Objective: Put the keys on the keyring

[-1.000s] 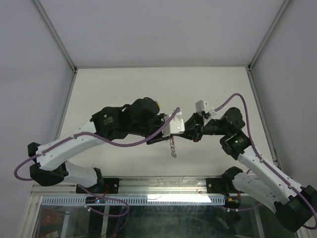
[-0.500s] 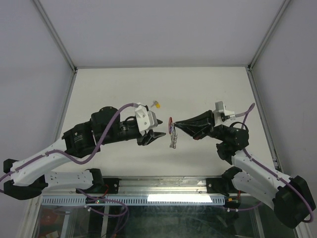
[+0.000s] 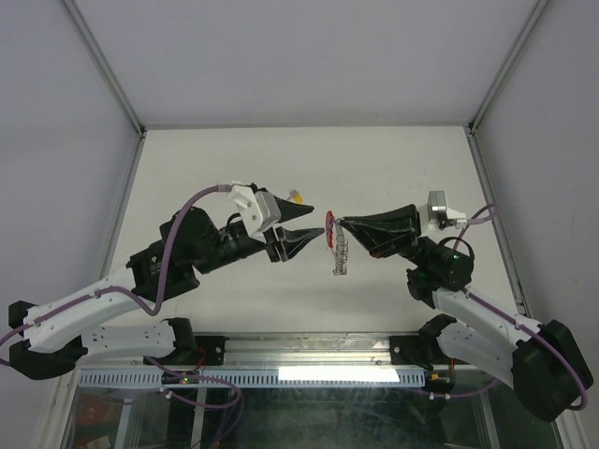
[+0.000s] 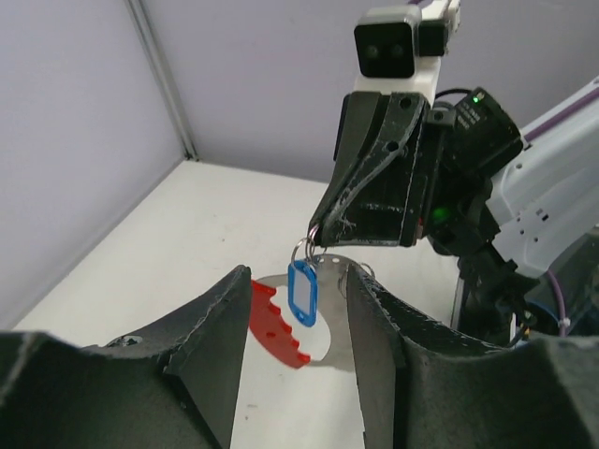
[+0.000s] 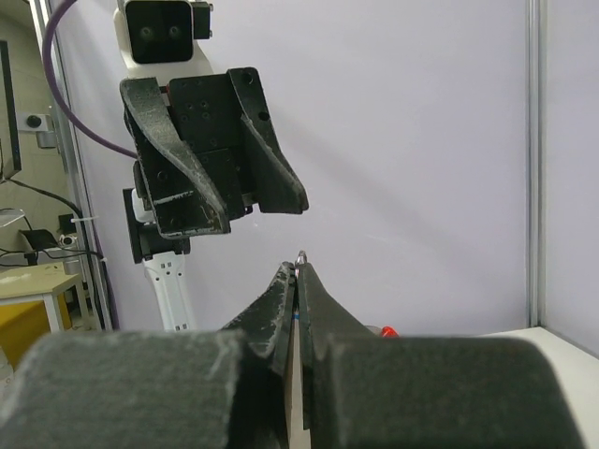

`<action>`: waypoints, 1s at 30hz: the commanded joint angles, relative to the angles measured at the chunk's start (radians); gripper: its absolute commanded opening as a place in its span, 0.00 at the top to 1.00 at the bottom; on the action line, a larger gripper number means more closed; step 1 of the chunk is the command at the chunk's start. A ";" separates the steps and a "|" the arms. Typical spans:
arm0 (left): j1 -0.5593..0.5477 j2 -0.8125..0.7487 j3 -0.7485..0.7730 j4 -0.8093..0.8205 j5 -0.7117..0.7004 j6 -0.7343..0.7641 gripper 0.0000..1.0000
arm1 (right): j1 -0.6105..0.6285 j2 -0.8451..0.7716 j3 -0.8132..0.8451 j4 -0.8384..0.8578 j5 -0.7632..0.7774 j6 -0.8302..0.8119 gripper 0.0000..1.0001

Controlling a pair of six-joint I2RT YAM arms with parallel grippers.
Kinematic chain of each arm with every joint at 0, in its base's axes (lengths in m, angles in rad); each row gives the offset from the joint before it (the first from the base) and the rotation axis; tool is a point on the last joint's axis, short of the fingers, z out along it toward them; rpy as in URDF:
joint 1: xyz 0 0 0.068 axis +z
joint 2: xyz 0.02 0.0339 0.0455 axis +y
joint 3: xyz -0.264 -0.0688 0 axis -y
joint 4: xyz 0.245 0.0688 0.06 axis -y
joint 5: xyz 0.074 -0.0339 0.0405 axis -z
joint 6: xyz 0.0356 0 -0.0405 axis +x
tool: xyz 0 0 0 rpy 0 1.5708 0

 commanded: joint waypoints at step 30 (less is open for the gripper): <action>-0.011 0.112 -0.013 0.183 0.067 -0.048 0.70 | 0.006 -0.032 0.089 0.127 -0.004 0.033 1.00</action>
